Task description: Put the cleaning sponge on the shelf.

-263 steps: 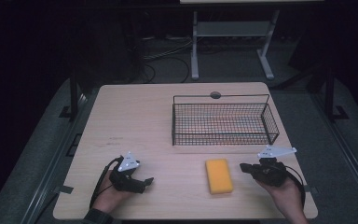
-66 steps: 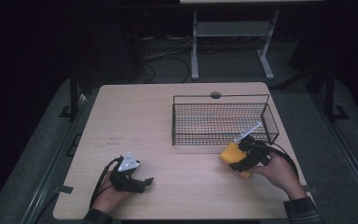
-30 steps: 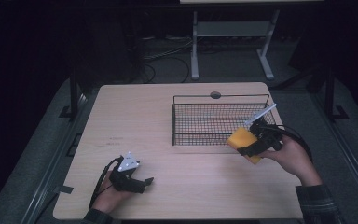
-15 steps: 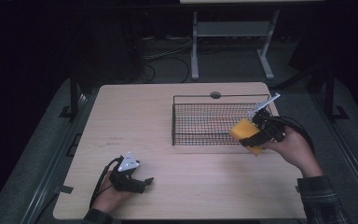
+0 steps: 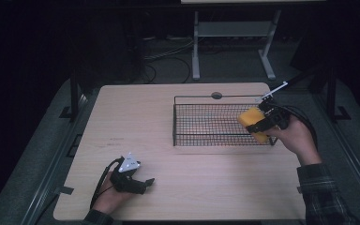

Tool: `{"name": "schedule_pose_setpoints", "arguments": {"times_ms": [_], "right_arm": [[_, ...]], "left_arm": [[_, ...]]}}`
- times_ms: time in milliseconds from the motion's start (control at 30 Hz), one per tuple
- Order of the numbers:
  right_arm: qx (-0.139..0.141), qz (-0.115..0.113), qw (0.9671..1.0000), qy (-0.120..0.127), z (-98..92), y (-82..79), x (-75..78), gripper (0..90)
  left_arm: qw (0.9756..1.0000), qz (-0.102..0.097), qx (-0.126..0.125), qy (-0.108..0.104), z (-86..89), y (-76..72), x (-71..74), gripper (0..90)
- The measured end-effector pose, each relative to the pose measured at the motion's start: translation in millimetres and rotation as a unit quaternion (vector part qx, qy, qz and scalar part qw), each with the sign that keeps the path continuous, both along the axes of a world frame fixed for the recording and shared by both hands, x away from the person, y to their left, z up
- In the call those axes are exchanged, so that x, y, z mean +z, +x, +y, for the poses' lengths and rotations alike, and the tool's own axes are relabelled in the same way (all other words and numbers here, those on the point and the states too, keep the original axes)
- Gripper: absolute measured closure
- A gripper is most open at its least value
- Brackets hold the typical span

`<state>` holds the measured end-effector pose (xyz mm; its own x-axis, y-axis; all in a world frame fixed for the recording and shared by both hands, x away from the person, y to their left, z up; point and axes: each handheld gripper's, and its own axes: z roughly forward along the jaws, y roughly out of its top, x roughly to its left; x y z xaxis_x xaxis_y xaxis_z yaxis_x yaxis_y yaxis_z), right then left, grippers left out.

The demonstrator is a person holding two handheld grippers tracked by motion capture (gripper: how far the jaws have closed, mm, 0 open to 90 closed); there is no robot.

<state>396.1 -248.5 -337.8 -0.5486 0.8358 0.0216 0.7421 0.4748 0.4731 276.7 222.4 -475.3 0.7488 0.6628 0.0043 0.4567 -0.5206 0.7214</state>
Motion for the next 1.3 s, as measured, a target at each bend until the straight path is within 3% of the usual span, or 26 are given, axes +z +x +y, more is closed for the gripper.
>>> {"name": "schedule_pose_setpoints", "arguments": {"times_ms": [300, 967, 1300], "right_arm": [[-0.039, 0.009, 0.9992, 0.005, -12.3, 23.5, -10.6, 22.3], [-0.072, 0.017, 0.9972, 0.008, -16.8, 58.3, -32.7, 22.2], [-0.075, 0.025, 0.9968, -0.01, -13.7, 68.1, -47.7, 22.1]], "left_arm": [[1.0, 0.0, 0.0, 0.0, 0.0, 0.0, 0.0, 13.0], [1.0, 0.0, 0.0, 0.0, 0.0, 0.0, 0.0, 12.9], [1.0, 0.0, 0.0, 0.0, 0.0, 0.0, 0.0, 12.9]]}}
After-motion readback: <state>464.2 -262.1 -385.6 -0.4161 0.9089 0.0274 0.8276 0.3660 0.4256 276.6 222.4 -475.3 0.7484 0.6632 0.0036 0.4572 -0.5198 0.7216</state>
